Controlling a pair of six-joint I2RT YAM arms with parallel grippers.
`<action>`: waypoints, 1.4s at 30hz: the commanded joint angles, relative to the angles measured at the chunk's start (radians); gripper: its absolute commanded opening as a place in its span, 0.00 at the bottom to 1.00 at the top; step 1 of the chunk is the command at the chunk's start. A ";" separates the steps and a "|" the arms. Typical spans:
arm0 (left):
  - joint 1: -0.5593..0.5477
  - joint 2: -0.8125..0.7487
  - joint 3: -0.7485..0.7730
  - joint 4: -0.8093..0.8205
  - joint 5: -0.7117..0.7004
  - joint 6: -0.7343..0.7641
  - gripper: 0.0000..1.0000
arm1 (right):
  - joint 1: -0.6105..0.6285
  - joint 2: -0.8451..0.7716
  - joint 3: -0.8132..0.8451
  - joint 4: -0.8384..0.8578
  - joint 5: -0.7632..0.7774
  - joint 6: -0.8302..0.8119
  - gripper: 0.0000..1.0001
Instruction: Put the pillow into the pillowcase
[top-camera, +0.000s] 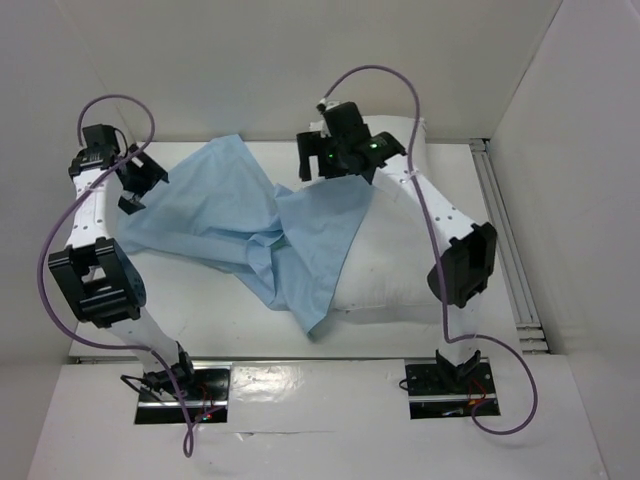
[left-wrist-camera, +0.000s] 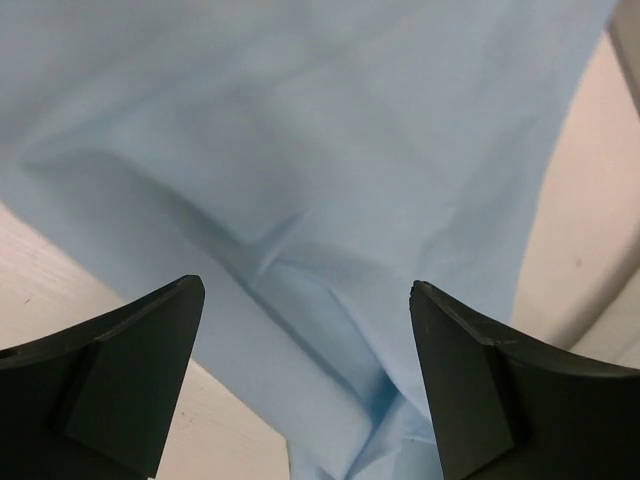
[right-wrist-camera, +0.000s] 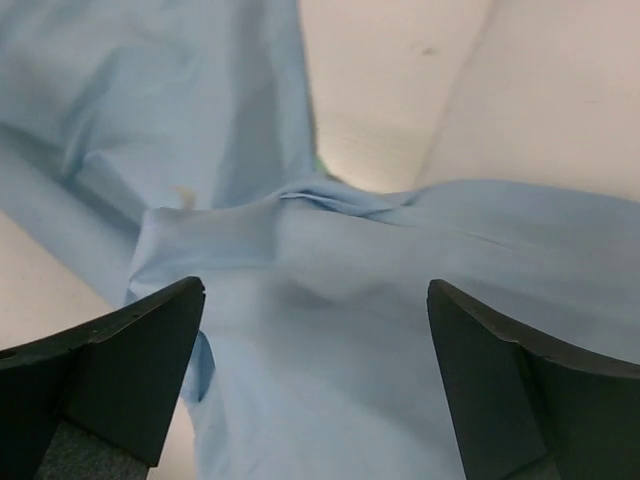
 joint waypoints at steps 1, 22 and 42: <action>-0.069 -0.014 0.094 0.019 0.032 0.090 0.97 | -0.096 -0.228 -0.057 -0.015 0.177 0.009 1.00; -0.461 0.058 0.120 0.019 0.133 0.138 0.91 | -0.484 -0.554 -0.845 -0.048 0.131 0.054 0.00; -0.698 0.030 0.035 -0.104 -0.175 0.247 0.76 | -0.431 -0.608 -0.582 0.039 0.046 0.064 0.85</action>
